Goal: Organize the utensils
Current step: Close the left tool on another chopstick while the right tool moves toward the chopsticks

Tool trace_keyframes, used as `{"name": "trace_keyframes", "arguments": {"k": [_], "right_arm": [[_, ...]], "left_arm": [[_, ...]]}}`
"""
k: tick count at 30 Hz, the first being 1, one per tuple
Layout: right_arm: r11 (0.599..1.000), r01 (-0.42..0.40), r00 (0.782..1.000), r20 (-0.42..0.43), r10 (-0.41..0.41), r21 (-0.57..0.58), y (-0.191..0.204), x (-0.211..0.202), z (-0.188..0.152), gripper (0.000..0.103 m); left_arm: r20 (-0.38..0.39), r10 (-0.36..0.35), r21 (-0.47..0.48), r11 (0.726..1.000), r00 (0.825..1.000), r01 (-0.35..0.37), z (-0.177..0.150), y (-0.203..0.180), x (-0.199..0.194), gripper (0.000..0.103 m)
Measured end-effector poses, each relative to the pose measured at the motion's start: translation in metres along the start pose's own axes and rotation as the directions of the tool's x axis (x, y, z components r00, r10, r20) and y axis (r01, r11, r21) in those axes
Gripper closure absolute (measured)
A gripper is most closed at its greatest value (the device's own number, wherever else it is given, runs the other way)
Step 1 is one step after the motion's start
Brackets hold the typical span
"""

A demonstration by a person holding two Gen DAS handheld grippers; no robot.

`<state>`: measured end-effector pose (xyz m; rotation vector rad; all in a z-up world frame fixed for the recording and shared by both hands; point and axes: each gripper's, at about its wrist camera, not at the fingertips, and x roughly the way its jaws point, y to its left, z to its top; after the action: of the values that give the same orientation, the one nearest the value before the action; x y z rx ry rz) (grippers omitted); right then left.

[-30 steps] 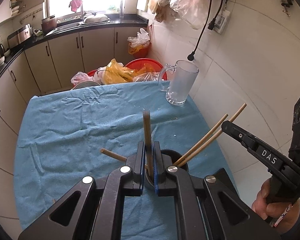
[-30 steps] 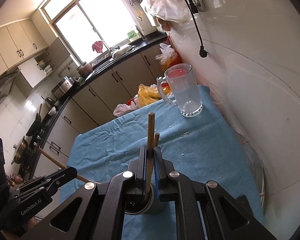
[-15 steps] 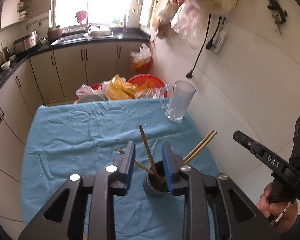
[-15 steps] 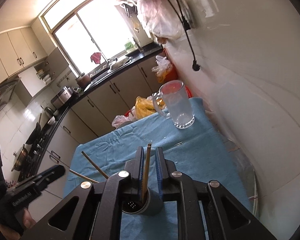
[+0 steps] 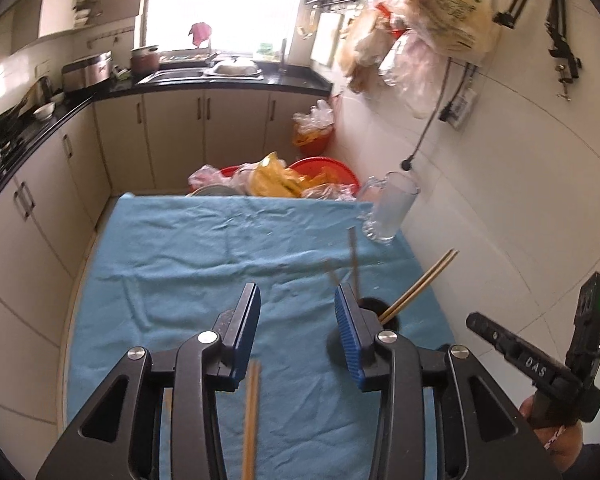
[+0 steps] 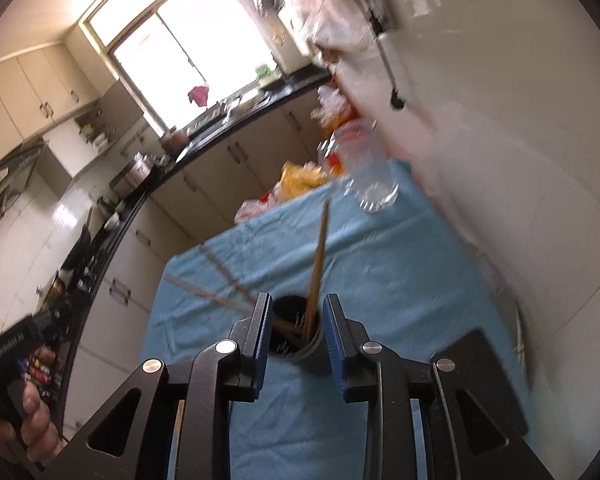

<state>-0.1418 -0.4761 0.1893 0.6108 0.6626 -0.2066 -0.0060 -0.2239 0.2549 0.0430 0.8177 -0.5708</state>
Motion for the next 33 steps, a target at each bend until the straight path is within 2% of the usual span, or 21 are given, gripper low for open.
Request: {"name": "trace_keyframes", "arguments": {"k": [7, 16, 18, 23, 28, 30, 33], "right_arm": [[0.998, -0.039, 0.993, -0.109, 0.034, -0.045, 0.029, 0.023, -0.035, 0.074], [0.993, -0.061, 0.978, -0.207, 0.039, -0.101, 0.068, 0.052, -0.065, 0.061], [0.991, -0.054, 0.972, -0.234, 0.024, -0.126, 0.076, 0.06, -0.071, 0.044], [0.984, 0.015, 0.949, -0.307, -0.069, -0.176, 0.085, 0.082, -0.095, 0.019], [0.963, 0.086, 0.921, -0.349, -0.175, -0.256, 0.09, 0.098, -0.117, 0.018], [0.956, 0.09, 0.917, -0.351, -0.19, -0.281, 0.091, 0.1, -0.123, 0.018], [0.954, 0.059, 0.913, -0.371, -0.171, -0.294, 0.089, 0.1, -0.128, 0.018]], "left_arm": [[-0.037, 0.064, -0.085, 0.994, 0.997, -0.067, -0.026, 0.053, -0.01, 0.066], [-0.124, 0.111, -0.18, 0.975, 0.986, -0.132, -0.071, 0.115, -0.009, 0.064], [-0.165, 0.113, -0.202, 0.968, 0.98, -0.146, -0.086, 0.13, -0.003, 0.06], [-0.275, 0.104, -0.238, 0.956, 0.956, -0.172, -0.12, 0.155, 0.02, 0.057], [-0.373, 0.094, -0.237, 0.952, 0.923, -0.193, -0.151, 0.168, 0.05, 0.056], [-0.394, 0.1, -0.209, 0.958, 0.914, -0.194, -0.16, 0.166, 0.059, 0.057], [-0.396, 0.118, -0.149, 0.97, 0.91, -0.191, -0.168, 0.159, 0.07, 0.057]]}}
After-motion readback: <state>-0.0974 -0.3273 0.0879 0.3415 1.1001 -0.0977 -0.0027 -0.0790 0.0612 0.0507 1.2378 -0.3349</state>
